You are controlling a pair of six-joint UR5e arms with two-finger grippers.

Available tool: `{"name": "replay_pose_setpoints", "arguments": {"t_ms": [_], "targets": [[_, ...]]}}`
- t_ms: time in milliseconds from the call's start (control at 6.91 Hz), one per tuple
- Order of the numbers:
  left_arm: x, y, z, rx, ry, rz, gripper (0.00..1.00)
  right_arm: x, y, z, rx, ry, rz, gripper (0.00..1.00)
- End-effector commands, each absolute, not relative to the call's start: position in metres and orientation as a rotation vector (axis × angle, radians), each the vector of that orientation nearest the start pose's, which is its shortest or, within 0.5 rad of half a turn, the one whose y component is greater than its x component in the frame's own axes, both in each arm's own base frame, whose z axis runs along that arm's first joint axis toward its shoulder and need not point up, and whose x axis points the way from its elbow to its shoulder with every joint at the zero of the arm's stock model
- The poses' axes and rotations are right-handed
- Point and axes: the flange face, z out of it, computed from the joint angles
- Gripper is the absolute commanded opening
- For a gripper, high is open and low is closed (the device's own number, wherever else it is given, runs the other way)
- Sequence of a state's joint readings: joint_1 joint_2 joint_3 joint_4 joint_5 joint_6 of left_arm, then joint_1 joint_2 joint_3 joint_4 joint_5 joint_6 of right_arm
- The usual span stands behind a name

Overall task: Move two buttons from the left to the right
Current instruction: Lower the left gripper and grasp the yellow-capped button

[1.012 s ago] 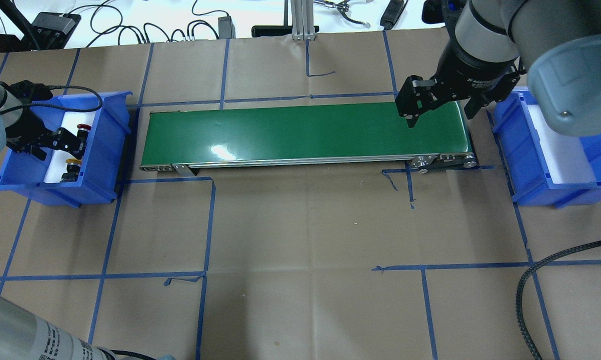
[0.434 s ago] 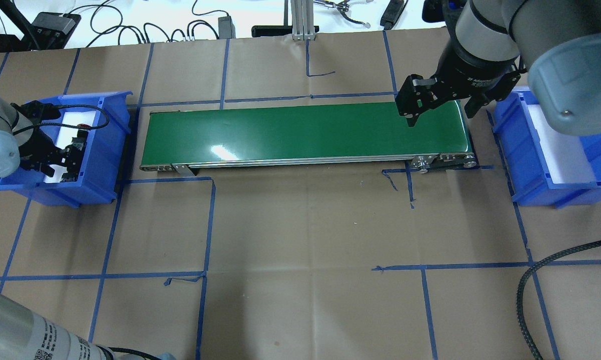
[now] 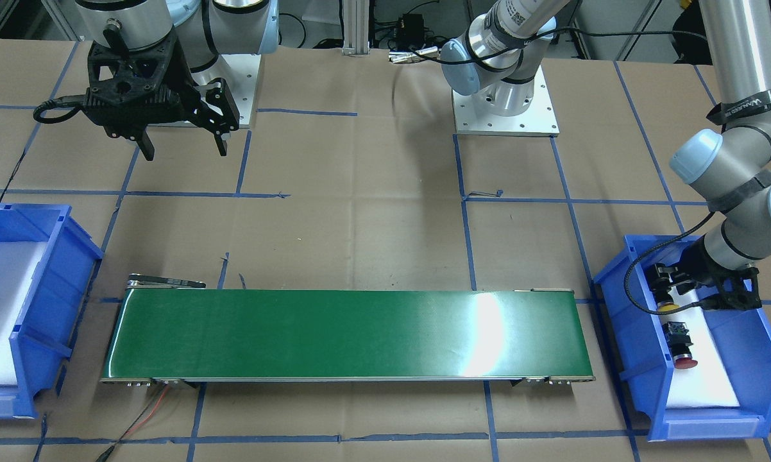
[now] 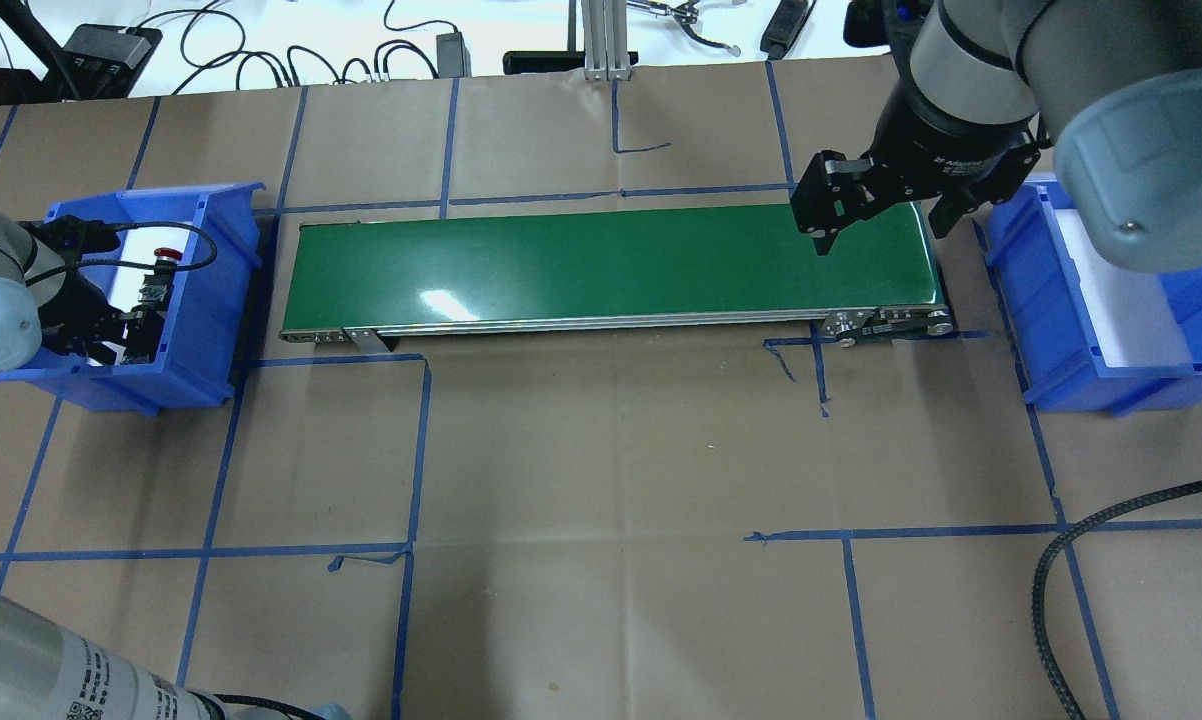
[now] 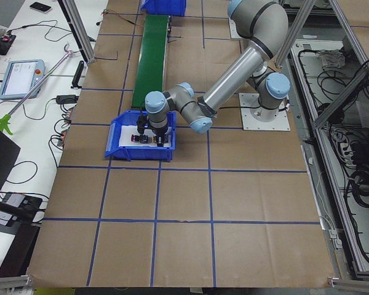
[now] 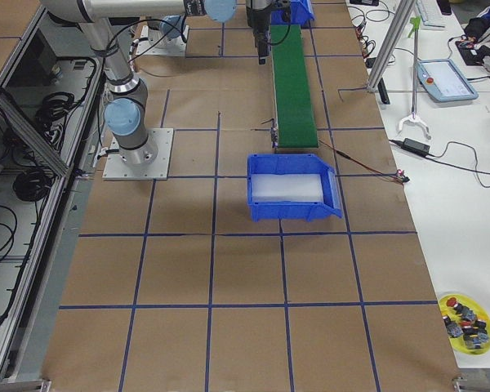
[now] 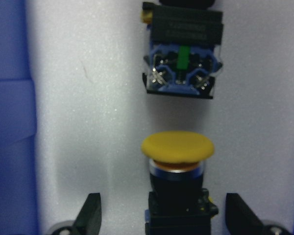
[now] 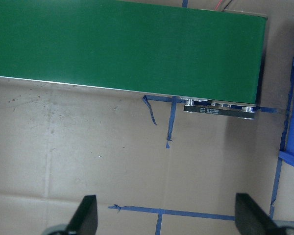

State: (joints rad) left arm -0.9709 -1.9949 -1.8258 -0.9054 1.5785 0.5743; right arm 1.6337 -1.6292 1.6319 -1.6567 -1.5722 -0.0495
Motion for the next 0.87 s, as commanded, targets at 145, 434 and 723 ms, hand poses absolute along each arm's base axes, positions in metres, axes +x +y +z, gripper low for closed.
{"name": "replay_pose_setpoints", "arguments": {"t_ms": [145,434,723], "targets": [[0.219,-0.556,0.212,-0.034,3.132,-0.001,0.24,0.163,-0.465,0.495,-0.176,3.135,-0.133,1.0],[0.219,-0.56,0.228,-0.029,3.12,-0.046,0.1,0.163,-0.466,0.494,-0.176,3.137,-0.128,1.0],[0.22,-0.571,0.273,-0.005,3.109,-0.07,0.09,0.163,-0.465,0.495,-0.176,3.136,-0.133,1.0]]}}
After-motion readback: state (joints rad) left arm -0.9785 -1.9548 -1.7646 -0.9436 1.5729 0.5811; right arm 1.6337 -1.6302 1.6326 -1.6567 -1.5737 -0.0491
